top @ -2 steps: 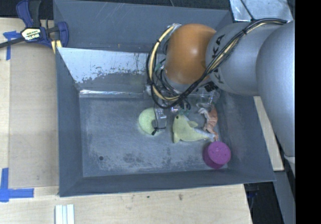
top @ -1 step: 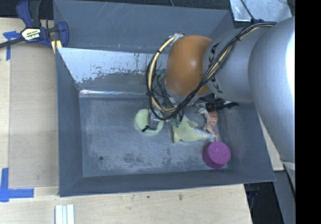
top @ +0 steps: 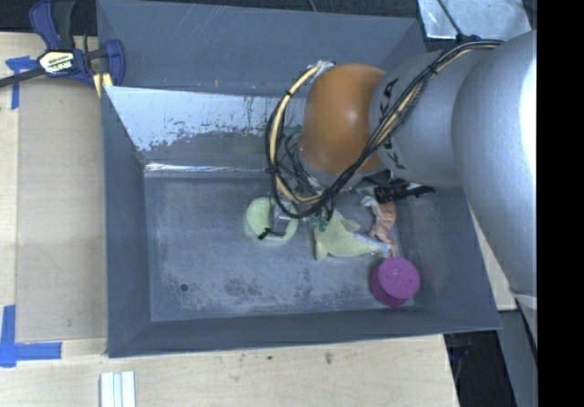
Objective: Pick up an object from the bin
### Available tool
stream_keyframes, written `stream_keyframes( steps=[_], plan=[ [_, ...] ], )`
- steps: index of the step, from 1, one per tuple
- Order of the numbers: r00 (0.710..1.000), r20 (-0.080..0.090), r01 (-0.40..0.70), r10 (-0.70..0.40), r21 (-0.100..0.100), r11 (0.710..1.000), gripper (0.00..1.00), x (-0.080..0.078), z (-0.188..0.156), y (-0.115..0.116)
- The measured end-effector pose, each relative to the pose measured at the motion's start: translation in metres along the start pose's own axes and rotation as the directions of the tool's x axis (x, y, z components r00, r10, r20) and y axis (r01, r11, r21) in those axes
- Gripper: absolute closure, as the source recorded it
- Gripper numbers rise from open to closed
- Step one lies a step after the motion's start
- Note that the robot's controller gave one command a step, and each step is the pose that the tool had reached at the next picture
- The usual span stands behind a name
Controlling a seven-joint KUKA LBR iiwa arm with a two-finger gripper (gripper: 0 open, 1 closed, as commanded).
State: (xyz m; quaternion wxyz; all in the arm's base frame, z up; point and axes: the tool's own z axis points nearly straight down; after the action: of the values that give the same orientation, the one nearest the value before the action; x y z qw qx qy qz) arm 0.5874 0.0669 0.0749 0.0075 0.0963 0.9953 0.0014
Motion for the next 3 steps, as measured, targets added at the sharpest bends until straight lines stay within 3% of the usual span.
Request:
stream_keyframes(
  steps=[3],
  plan=[
    [1.0,-0.012,0.0,0.0,0.004,1.0,1.0,0.001,-0.02,-0.001]
  ],
)
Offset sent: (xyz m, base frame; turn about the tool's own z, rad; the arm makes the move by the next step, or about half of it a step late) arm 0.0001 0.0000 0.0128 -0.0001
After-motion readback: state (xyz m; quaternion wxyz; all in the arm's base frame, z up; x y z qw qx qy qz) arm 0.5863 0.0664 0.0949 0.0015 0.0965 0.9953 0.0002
